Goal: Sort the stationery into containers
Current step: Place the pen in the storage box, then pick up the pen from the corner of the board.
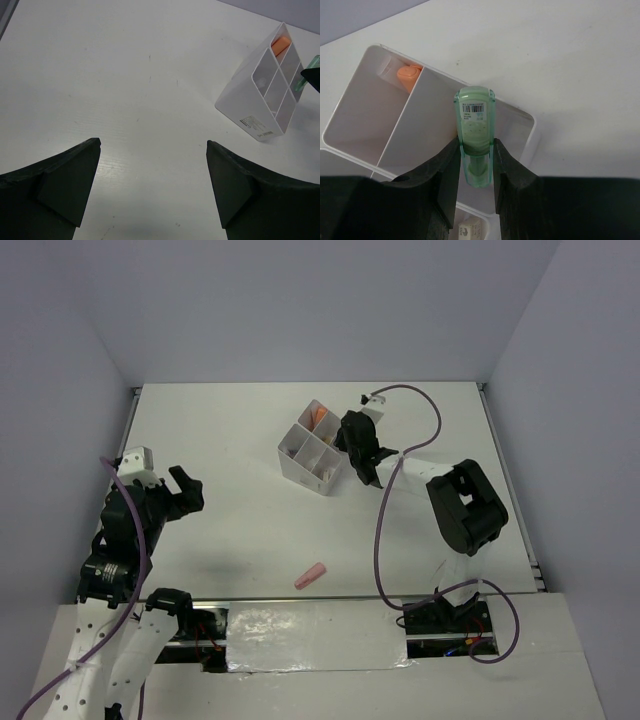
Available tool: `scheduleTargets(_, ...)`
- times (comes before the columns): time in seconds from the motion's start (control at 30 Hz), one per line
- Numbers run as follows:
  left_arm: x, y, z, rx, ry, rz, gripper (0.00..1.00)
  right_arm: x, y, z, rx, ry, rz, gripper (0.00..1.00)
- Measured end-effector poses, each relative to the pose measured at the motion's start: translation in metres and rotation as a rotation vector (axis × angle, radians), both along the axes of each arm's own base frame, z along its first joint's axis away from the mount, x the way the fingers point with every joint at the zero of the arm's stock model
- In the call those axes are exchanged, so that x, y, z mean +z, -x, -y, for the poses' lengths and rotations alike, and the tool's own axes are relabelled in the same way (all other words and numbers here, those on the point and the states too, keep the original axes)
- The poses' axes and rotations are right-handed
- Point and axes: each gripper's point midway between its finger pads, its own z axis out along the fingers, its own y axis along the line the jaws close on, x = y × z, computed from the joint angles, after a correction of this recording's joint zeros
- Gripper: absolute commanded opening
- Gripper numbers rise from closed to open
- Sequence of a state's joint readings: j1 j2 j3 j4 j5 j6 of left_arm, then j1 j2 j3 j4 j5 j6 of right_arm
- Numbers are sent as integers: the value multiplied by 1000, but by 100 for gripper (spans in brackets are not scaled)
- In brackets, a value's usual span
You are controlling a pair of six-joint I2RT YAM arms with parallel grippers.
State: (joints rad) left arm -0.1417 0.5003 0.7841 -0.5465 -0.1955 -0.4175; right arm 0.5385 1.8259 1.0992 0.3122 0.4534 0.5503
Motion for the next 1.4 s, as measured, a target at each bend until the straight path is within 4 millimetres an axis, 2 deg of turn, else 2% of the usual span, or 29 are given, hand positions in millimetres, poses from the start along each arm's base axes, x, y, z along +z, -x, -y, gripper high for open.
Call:
scheduleTargets(0.27,-1,0,0,-1,0,-1,99,-6,3,2,-5,-2,-12,35)
scheduleTargets(0.37,-1,0,0,-1,0,-1,99,-5,3,1,-5,-4,-11,44)
scheduleTargets(0.4,-1,0,0,-1,0,-1,99,-6,3,1,-5,-3,-11,52)
scheduleTargets(0.43,-1,0,0,-1,0,-1,99,-5,3,1,-6,-6,-10,56)
scheduleTargets(0.77,-1,0,0,-1,0,-1,99,-5,4,-1,10,-6,-10,60)
scheduleTargets(0.83,-1,0,0,-1,0,-1,99,-3,9,-1,24,-3,-9,61)
scheduleTargets(0.9,-1,0,0,0,0,-1,99,4,19,0,31,4,-9,74)
scheduleTargets(0.97,-1,0,0,0,-1,-1,99,19,34,1,18,18,-12,88)
scheduleTargets(1.03,-1,0,-2,9,-3,-1,99,43,59,-9,5,17,-9,96)
scheduleTargets(1.07,-1,0,-3,18,-4,-1,99,53,73,-16,-2,10,-11,100)
scheduleTargets(1.13,-2,0,-7,43,-11,-6,99,70,109,-36,-9,-13,-23,100)
scheduleTargets(1.17,-3,0,-9,53,-15,-11,99,72,120,-41,-15,-20,-31,100)
scheduleTargets(1.23,-6,-1,-12,69,-23,-23,99,71,165,-58,-31,-40,-94,100)
scheduleTargets(1.27,-7,-2,-13,73,-25,-28,99,67,179,-63,-38,-47,-128,100)
scheduleTargets(1.4,-9,-2,-14,80,-30,-39,99,36,235,-59,-154,-28,-291,100)
